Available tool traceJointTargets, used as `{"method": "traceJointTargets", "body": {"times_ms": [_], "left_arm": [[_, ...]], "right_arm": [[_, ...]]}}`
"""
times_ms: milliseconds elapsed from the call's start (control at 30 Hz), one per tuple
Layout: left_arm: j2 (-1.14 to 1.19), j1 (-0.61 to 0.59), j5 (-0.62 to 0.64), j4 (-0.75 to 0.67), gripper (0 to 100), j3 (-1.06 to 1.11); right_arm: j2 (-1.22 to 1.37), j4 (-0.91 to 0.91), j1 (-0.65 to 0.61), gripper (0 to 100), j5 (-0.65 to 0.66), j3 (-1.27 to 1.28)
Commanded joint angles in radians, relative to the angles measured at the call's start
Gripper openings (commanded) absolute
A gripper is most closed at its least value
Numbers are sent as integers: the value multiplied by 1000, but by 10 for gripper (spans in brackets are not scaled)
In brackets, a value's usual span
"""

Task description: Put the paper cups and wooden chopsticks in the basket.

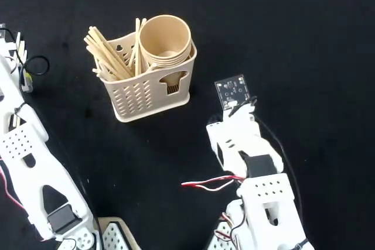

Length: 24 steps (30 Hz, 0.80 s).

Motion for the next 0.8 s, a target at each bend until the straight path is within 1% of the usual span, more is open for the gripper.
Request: {"method": "traceJointTargets", "body": {"times_ms": [0, 33, 100, 167, 200, 300, 400, 667, 767], "left_arm": [[-8, 12, 8, -6, 154, 39], [-9, 21, 6, 9, 145, 28], [-9, 39, 2, 51, 96, -35], [-2, 59, -40, 104, 38, -114], [2, 71, -64, 133, 24, -154], [2, 87, -118, 198, 35, -242], [-2, 90, -132, 252, 29, -302], [-11, 77, -127, 255, 29, -315], [-48, 71, -68, 255, 29, -337]], "right_arm": [[-13, -18, -6, 15, 8, -7], [-13, -18, -6, 15, 8, -7], [-13, -18, -6, 15, 8, -7], [-13, -18, -6, 15, 8, -7], [-13, -18, -6, 15, 8, -7], [-13, -18, -6, 15, 8, -7], [-13, -18, -6, 15, 8, -7], [-13, -18, -6, 15, 8, -7], [-13, -18, -6, 15, 8, -7]]}}
